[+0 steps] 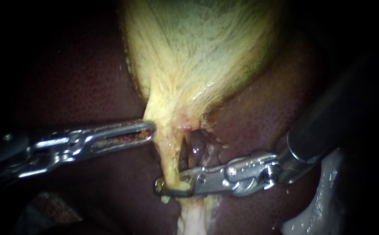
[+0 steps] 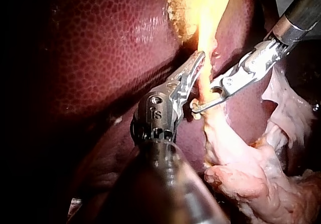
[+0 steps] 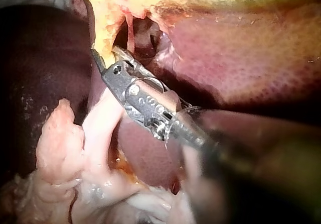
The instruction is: Clipping second clip left tube
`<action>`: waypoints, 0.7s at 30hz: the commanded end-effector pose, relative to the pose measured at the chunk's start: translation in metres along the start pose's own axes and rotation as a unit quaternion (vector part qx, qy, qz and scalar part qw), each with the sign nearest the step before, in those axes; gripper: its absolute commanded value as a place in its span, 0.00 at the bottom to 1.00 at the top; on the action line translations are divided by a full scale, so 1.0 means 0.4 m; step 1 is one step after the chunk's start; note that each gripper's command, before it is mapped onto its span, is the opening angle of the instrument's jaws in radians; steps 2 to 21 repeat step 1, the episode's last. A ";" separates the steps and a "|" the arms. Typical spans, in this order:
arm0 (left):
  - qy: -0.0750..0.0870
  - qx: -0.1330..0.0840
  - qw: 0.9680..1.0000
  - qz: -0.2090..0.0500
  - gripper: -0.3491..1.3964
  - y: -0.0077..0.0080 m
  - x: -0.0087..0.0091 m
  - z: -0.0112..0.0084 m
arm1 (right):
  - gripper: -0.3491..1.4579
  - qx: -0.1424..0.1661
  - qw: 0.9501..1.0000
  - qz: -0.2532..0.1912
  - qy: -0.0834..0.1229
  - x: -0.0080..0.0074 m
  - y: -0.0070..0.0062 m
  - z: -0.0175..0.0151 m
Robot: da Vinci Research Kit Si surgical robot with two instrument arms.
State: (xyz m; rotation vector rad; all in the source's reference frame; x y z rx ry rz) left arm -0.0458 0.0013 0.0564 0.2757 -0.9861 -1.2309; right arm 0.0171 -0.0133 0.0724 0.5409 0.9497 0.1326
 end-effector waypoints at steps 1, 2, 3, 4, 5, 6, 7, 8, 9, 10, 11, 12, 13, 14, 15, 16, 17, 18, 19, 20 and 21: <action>0.000 0.000 1.000 0.000 0.00 0.0000 0.0000 0.0000 | 0.00 0.001 1.000 0.000 0.000 0.0000 0.0000 0.0000; 0.000 0.000 1.000 0.000 0.00 0.0000 0.0000 0.0000 | 0.00 0.001 1.000 0.000 0.000 0.0000 0.0000 0.0000; 0.000 0.000 1.000 0.000 0.00 0.0000 0.0000 0.0000 | 0.00 0.001 1.000 0.000 0.000 0.0000 0.0000 0.0000; 0.000 0.000 1.000 0.000 0.00 0.0000 0.0000 0.0000 | 0.00 0.001 1.000 0.000 0.000 0.0000 0.0000 0.0000; 0.000 0.000 1.000 0.000 0.00 0.0000 0.0000 0.0000 | 0.00 0.001 1.000 0.000 0.000 0.0000 0.0000 0.0000; 0.000 0.000 1.000 0.000 0.00 0.0000 0.0000 0.0000 | 0.00 0.001 1.000 0.000 0.000 0.0000 0.0000 0.0000; 0.000 0.000 1.000 0.000 0.00 0.0000 0.0000 0.0000 | 0.00 0.001 1.000 0.000 0.000 0.0000 0.0000 0.0000; 0.000 0.000 1.000 0.000 0.00 0.0000 0.0000 0.0000 | 0.00 0.001 1.000 0.000 0.000 0.0000 0.0000 0.0000; 0.000 0.000 1.000 0.000 0.00 0.0000 0.0000 0.0000 | 0.00 0.001 1.000 0.000 0.000 0.0000 0.0000 0.0000; 0.000 0.000 1.000 0.000 0.00 0.0000 0.0000 0.0000 | 0.00 0.001 1.000 0.000 0.000 0.0000 0.0000 0.0000; 0.000 0.000 1.000 0.000 0.00 0.0000 0.0000 0.0000 | 0.00 0.001 1.000 0.000 0.000 0.0000 0.0000 0.0000; 0.000 0.000 1.000 0.000 0.00 0.0000 0.0000 0.0000 | 0.00 0.001 1.000 0.000 0.000 0.0000 0.0000 0.0000; 0.000 0.000 1.000 0.000 0.00 0.0000 0.0000 0.0000 | 0.00 0.001 1.000 0.000 0.000 0.0000 0.0000 0.0000; 0.000 0.000 1.000 0.000 0.00 0.0000 0.0000 0.0000 | 0.00 0.001 1.000 0.000 0.000 0.0000 0.0000 0.0000; 0.000 0.000 1.000 0.000 0.00 0.0000 0.0000 0.0000 | 0.00 0.001 1.000 0.000 0.000 0.0000 0.0000 0.0000; 0.000 0.000 1.000 0.000 0.00 0.0000 0.0000 0.0000 | 0.00 0.001 1.000 0.000 0.000 0.0000 0.0000 0.0000; 0.000 0.000 1.000 0.000 0.00 0.0000 0.0000 0.0000 | 0.00 0.001 1.000 0.000 0.000 0.0000 0.0000 0.0000; 0.000 0.000 1.000 0.000 0.00 0.0000 0.0000 0.0000 | 0.00 0.001 1.000 0.000 0.000 0.0000 0.0000 0.0000; 0.000 0.000 1.000 0.000 0.00 0.0000 0.0000 0.0000 | 0.00 0.001 1.000 0.000 0.000 0.0000 0.0000 0.0000; 0.000 0.000 1.000 0.000 0.00 0.0000 0.0000 0.0000 | 0.00 0.001 1.000 0.000 0.000 0.0000 0.0000 0.0000; 0.000 0.000 1.000 0.000 0.00 0.0000 0.0000 0.0000 | 0.00 0.001 1.000 0.000 0.000 0.0000 0.0000 0.0000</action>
